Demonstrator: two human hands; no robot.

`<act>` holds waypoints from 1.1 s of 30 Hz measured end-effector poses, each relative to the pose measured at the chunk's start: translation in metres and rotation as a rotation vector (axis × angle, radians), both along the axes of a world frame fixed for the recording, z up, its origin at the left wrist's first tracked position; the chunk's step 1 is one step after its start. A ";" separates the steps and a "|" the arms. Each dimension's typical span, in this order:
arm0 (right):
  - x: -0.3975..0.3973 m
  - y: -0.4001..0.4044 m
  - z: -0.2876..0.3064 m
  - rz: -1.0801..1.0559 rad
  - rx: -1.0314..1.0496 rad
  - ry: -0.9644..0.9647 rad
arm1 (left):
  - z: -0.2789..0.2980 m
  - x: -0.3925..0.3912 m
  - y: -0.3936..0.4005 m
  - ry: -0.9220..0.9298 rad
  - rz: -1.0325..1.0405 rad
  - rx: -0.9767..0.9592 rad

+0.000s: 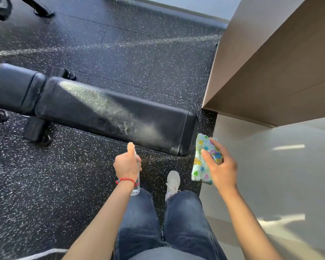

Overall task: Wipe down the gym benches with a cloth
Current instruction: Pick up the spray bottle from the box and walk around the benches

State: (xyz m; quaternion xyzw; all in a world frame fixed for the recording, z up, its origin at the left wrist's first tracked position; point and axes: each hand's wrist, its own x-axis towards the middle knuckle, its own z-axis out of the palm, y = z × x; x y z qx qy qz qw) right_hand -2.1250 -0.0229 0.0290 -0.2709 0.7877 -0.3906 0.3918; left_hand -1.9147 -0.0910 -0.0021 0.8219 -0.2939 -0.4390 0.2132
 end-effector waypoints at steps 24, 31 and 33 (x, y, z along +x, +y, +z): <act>0.248 -0.177 0.003 0.131 0.026 0.020 | 0.008 0.260 -0.145 0.039 0.113 -0.133; 0.273 -0.229 0.005 0.288 0.010 0.025 | 0.016 0.298 -0.172 0.070 0.306 -0.196; 0.278 -0.245 0.004 0.340 -0.013 0.034 | 0.019 0.304 -0.181 0.057 0.372 -0.216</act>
